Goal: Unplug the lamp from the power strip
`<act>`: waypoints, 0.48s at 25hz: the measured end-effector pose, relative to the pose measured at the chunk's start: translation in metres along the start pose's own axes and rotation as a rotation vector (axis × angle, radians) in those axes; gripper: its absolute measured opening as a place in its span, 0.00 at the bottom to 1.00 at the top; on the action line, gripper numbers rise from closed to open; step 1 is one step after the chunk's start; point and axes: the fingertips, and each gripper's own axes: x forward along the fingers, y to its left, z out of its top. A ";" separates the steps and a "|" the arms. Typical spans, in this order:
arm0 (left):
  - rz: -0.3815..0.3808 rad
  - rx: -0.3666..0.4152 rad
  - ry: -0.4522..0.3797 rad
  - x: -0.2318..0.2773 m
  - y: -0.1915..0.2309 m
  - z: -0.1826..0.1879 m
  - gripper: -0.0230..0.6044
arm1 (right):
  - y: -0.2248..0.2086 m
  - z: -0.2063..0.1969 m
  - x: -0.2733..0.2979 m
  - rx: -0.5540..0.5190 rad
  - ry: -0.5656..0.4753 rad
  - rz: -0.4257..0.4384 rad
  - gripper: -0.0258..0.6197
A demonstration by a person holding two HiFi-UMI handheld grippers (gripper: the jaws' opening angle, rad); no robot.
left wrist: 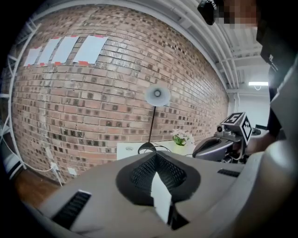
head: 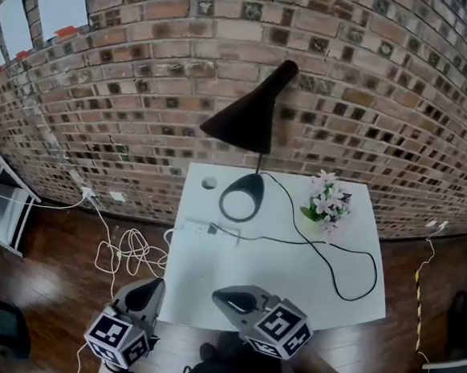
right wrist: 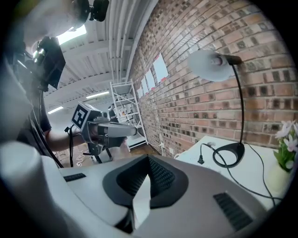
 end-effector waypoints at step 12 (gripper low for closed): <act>0.057 0.171 0.204 0.097 -0.003 0.011 0.06 | -0.085 -0.019 0.012 0.109 0.033 0.079 0.03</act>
